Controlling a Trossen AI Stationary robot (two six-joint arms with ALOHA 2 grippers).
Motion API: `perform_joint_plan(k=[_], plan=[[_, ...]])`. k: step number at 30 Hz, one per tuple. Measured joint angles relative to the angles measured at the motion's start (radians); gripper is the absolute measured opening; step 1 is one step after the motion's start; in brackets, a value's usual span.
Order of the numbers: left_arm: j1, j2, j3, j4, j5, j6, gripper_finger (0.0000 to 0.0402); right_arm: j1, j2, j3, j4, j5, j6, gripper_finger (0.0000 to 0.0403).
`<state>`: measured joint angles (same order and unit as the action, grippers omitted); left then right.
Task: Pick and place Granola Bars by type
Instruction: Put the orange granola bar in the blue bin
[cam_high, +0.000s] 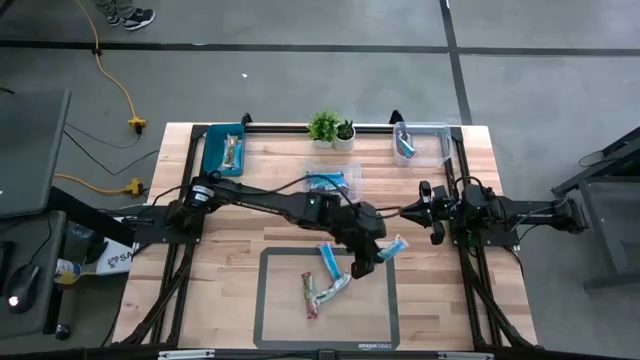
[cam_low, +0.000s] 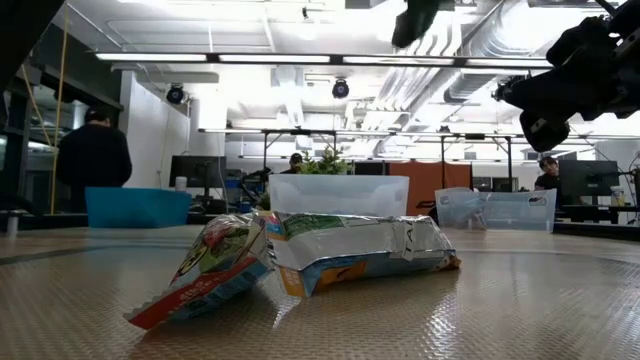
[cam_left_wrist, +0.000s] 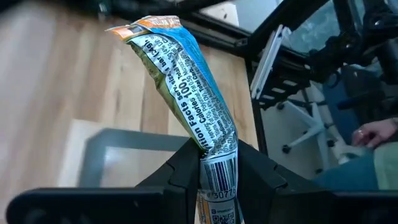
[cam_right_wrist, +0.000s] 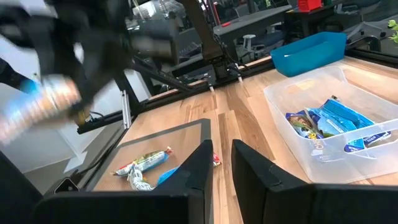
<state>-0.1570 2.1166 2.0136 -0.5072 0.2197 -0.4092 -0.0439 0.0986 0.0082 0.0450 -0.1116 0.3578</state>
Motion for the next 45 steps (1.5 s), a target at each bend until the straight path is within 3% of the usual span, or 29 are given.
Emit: perform_joint_plan(k=[12,27,39,45], plan=[[0.0,-0.001,0.342,-0.277,-0.112,0.128,0.0079,0.0,0.0,0.0,0.002,0.0,0.0,0.0044],[0.0,-0.242,0.322,-0.283,-0.357,0.254,0.0078,0.0,0.0,0.0,0.002,0.0,0.0,0.0046],[-0.001,-0.399,0.322,-0.431,-0.592,0.327,0.0078,0.0,0.0,0.0,0.002,0.0,0.0,0.0046],[-0.001,-0.443,0.322,-0.537,-0.793,0.309,0.0078,0.0,0.0,0.0,0.002,0.0,0.0,0.0051]])
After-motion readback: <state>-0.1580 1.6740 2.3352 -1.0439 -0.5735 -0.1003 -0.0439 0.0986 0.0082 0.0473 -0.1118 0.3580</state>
